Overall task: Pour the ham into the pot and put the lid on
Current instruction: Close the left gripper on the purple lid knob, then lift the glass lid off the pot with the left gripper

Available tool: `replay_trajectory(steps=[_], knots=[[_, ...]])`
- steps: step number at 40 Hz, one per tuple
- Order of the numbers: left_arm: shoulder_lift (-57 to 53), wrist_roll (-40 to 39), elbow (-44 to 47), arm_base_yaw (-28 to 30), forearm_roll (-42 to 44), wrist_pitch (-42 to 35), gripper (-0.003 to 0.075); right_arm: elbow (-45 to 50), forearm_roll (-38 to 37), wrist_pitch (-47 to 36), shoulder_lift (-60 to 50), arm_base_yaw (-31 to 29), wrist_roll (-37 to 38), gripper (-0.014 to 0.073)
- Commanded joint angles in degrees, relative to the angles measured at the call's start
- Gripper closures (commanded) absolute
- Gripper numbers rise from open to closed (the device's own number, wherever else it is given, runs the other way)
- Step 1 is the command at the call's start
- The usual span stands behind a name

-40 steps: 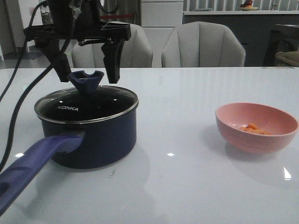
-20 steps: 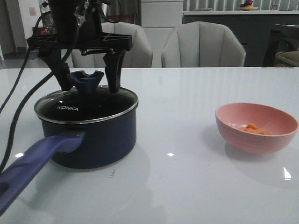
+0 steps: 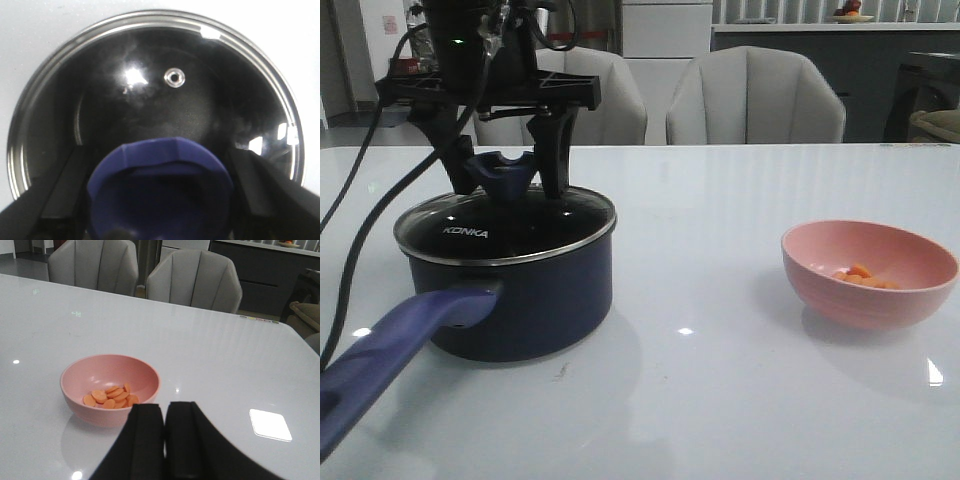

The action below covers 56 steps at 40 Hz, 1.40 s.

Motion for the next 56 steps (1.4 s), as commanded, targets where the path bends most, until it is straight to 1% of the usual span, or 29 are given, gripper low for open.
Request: replay_trajectory(steps=[1, 2, 5, 15, 29, 35, 41, 49, 56], knots=[[-2.82, -0.63, -1.83, 0.03, 0.35, -0.75, 0.0486, -0.29, -0.73, -4.35, -1.14, -0.02, -0.21, 0.0424], [-2.82, -0.63, -1.83, 0.03, 0.35, -0.75, 0.0508, -0.29, -0.73, -4.35, -1.14, -0.02, -0.21, 0.0424], [-2.82, -0.63, -1.83, 0.03, 0.35, -0.75, 0.0538, -0.29, -0.73, -4.35, -1.14, -0.02, -0.21, 0.0424], [-2.82, -0.63, -2.37, 0.24, 0.35, -0.71, 0.0538, -0.29, -0.73, -4.35, -1.14, -0.02, -0.21, 0.0424], [-2.82, 0.02, -8.74, 0.35, 0.23, 2.47, 0.0538, -0.29, -0.73, -4.35, -1.14, -0.02, -0.21, 0.0424], [-2.92, 1.48, -10.5, 1.23, 1.01, 3.63, 0.0539, -0.29, -0.73, -4.35, -1.14, -0.02, -0.21, 0.0424], [-3.14, 1.48, -10.5, 3.85, 2.89, 5.5, 0.0548, -0.29, -0.73, -4.35, -1.14, -0.02, -0.21, 0.0424], [-5.28, 2.86, -9.52, 8.78, 3.89, 5.21, 0.0548, -0.29, -0.73, -4.35, -1.14, -0.02, -0.21, 0.0424], [-7.64, 4.84, -8.29, 15.42, 4.39, 4.96, 0.0548, -0.29, -0.73, -4.35, -1.14, -0.02, -0.21, 0.0424]])
